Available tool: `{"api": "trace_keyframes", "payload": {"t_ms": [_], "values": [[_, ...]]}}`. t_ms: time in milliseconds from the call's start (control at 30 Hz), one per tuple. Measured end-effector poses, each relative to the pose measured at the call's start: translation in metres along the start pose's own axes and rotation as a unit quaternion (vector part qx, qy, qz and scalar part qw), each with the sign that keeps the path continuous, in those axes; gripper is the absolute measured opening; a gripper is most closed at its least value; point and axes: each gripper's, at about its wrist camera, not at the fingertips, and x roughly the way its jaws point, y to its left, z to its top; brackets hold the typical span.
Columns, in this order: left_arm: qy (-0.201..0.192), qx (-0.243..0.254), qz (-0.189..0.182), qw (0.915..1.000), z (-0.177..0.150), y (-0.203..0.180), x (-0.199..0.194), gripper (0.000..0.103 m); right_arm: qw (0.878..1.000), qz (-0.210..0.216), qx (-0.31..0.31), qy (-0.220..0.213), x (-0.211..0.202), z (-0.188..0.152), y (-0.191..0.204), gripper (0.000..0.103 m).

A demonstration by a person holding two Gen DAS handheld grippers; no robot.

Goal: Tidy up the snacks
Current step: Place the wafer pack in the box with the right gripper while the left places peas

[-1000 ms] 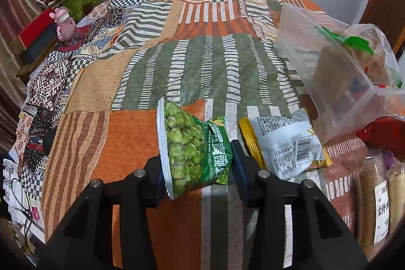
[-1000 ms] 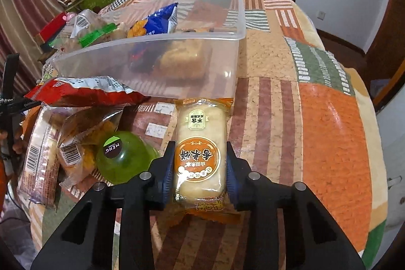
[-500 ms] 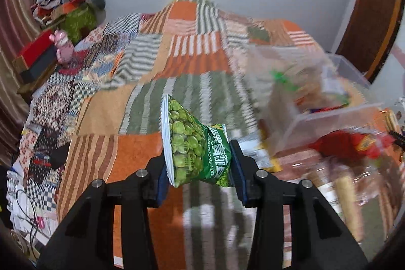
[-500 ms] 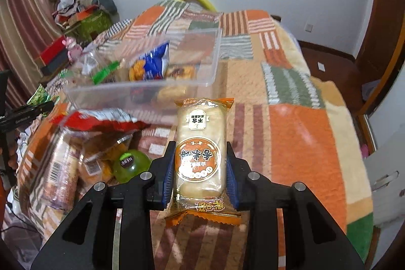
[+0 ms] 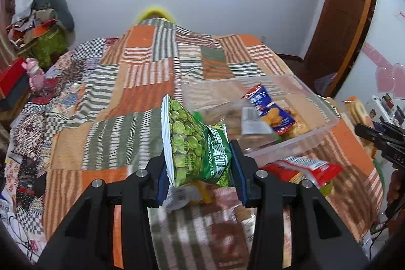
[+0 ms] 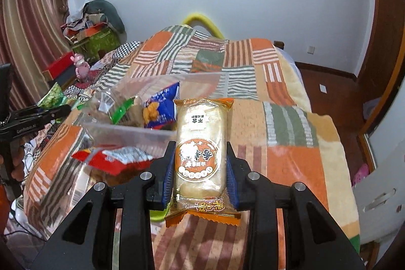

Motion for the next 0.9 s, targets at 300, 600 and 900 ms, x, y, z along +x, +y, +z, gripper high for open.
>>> {"api": "trace_keyframes", "payload": {"t_ms": [300, 600, 900], "values": [[0.017, 0.023, -0.009, 0.9996, 0.010, -0.018, 0.030, 0.042, 1.000, 0.006, -0.011, -0.006, 0.019, 0.018, 0.004, 0.032], [0.031, 0.042, -0.019, 0.9985, 0.017, -0.032, 0.057, 0.042, 1.000, 0.009, -0.015, -0.003, 0.038, 0.034, 0.005, 0.032], [0.053, 0.048, -0.014, 0.9973, 0.016, -0.038, 0.077, 0.042, 1.000, 0.006, -0.023, 0.017, 0.063, 0.041, 0.011, 0.032]]}}
